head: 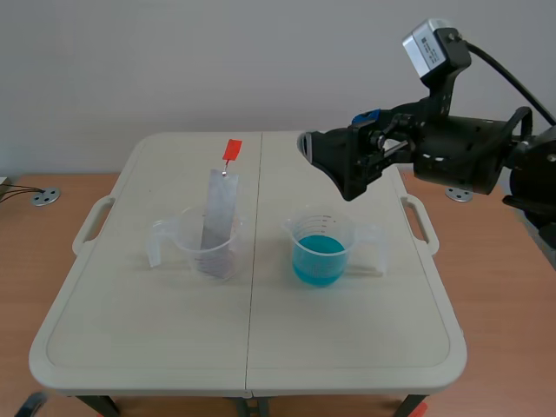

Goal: Hold the metal plate by the orange handle, dip it into the blue solution, take it out and point at it, then put the plate back in the beaker on the left.
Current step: 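Return to the home posture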

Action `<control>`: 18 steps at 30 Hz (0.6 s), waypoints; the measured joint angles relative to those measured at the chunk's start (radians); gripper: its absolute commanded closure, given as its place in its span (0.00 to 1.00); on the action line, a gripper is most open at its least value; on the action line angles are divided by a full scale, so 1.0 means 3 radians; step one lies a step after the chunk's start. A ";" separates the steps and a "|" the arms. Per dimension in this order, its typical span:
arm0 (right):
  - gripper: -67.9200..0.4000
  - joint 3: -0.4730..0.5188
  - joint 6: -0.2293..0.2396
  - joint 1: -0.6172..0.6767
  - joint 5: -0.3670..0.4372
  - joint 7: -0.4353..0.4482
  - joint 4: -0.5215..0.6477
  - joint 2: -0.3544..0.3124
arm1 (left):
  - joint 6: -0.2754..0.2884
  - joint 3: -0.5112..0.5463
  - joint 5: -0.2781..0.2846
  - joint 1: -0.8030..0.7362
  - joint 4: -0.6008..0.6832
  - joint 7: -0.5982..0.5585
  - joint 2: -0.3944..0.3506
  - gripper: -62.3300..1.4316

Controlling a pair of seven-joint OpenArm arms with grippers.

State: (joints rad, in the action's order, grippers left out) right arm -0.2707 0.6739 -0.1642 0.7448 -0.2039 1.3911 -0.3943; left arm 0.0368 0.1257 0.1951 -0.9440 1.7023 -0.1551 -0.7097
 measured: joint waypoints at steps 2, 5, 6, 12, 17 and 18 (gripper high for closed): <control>0.06 0.0055 0.0000 0.0144 0.0000 0.0000 0.0144 -0.0067 | 0.0004 0.0000 0.0000 0.0009 0.0149 -0.0052 0.0001 0.00; 0.06 0.0144 0.0000 0.0362 0.0000 -0.0003 0.0332 -0.0148 | 0.0006 -0.0003 0.0025 0.0083 0.0348 -0.0103 0.0001 0.00; 0.06 0.0165 0.0000 0.0434 0.0000 -0.0020 0.0385 -0.0165 | 0.0005 -0.0003 0.0050 0.0123 0.0403 -0.0116 0.0001 0.00; 0.06 0.0273 0.0000 0.0893 0.0000 -0.0052 0.0673 -0.0220 | 0.0067 -0.0032 0.0191 0.0487 0.0594 -0.0174 0.0001 0.00; 0.06 0.0315 0.0001 0.1232 0.0000 -0.0051 0.0853 -0.0286 | 0.0130 -0.0328 0.0188 0.0846 0.0598 -0.0172 0.0001 0.00; 0.06 0.0334 0.0003 0.1298 0.0000 -0.0048 0.0875 -0.0298 | 0.0130 -0.0402 0.0188 0.0898 0.0598 -0.0173 0.0001 0.00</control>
State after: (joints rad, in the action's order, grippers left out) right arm -0.1703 0.6746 0.2253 0.7448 -0.2184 1.6535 -0.4835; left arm 0.0757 0.0051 0.2516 -0.6746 1.8816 -0.2070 -0.7094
